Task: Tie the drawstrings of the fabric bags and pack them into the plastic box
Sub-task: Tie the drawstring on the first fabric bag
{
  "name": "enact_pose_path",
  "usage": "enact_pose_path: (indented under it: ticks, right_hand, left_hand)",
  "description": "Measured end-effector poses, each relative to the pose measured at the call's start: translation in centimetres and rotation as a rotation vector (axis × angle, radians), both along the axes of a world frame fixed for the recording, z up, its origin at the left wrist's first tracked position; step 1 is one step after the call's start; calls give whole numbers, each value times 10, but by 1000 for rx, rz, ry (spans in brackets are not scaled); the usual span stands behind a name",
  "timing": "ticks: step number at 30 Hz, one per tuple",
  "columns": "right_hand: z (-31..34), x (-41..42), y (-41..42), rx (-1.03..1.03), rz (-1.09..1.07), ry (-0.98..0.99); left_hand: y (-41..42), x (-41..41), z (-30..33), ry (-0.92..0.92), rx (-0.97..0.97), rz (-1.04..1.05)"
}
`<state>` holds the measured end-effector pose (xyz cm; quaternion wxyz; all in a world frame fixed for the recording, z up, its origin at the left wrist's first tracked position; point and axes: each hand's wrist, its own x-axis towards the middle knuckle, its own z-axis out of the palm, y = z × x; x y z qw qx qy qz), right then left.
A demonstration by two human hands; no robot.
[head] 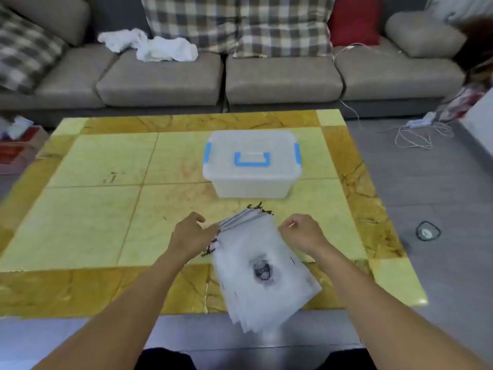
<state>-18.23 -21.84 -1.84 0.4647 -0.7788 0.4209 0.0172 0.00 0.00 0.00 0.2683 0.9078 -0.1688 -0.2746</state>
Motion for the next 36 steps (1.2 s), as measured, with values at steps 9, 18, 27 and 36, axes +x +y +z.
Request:
enact_pose_path:
  ticks: [9, 18, 27, 36]
  right_hand:
    - [-122, 7, 4, -243, -22, -199]
    - [-90, -10, 36, -254, 30, -278]
    - [-63, -2, 37, -432, 136, -364]
    - [-66, 41, -9, -652, 394, -224]
  left_hand:
    - [-16, 7, -117, -226, -195, -88]
    - [28, -21, -92, -285, -403, 32]
    - [46, -20, -74, -339, -310, -68]
    - [0, 27, -67, -597, -162, -425]
